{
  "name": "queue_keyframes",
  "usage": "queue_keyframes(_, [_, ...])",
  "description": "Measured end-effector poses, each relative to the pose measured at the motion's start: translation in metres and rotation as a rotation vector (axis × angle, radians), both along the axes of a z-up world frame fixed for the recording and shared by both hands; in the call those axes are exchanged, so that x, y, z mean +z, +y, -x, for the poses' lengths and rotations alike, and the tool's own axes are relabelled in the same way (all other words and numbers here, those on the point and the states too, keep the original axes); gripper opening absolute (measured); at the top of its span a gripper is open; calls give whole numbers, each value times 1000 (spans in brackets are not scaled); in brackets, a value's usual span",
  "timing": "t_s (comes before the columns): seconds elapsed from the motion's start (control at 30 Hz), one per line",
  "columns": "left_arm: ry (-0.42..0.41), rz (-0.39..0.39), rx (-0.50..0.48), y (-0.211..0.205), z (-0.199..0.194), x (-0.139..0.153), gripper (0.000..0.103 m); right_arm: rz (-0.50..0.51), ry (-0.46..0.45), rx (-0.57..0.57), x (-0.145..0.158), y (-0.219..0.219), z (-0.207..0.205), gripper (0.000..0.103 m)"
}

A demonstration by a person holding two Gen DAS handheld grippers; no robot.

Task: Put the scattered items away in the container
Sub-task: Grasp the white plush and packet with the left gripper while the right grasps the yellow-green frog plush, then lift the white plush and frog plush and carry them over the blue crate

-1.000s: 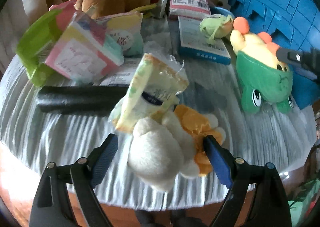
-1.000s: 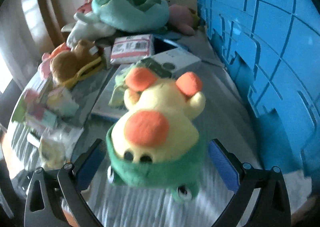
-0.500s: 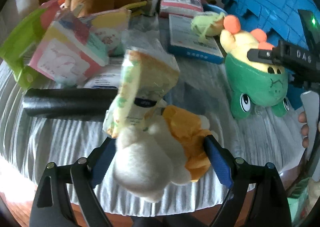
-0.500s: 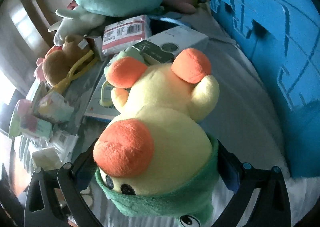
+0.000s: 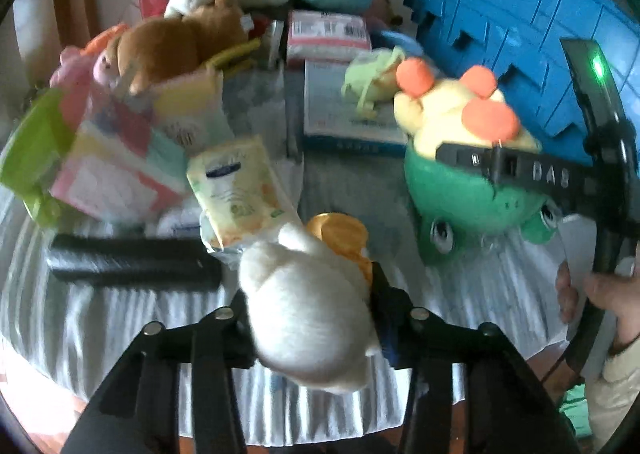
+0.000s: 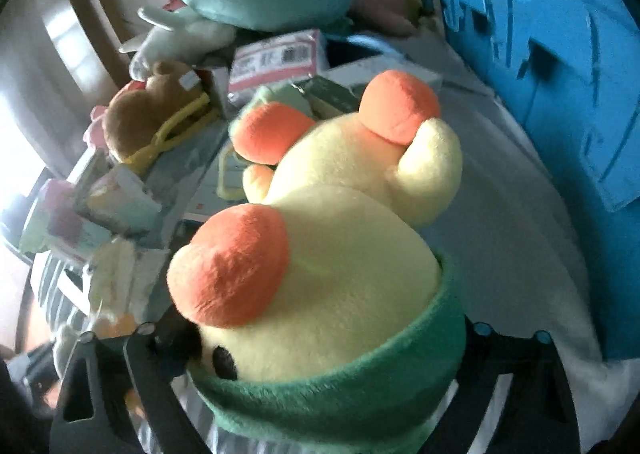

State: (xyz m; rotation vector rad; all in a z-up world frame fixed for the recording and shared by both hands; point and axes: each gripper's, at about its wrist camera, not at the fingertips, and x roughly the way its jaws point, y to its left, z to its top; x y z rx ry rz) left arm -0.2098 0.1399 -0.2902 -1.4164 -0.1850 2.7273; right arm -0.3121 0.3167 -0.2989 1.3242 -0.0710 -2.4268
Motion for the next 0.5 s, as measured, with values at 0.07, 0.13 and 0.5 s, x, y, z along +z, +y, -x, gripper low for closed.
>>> queue_keyframes(0.07, [14, 1, 3, -4, 2, 13, 43, 8, 2, 14, 10, -2, -5, 91])
queue_keyframes(0.13, [29, 3, 3, -8, 2, 24, 43, -1, 23, 15, 23, -4, -12, 91])
queue_keyframes(0.5, [142, 31, -11, -31, 5, 112, 43, -16, 141, 23, 122, -24, -38, 91])
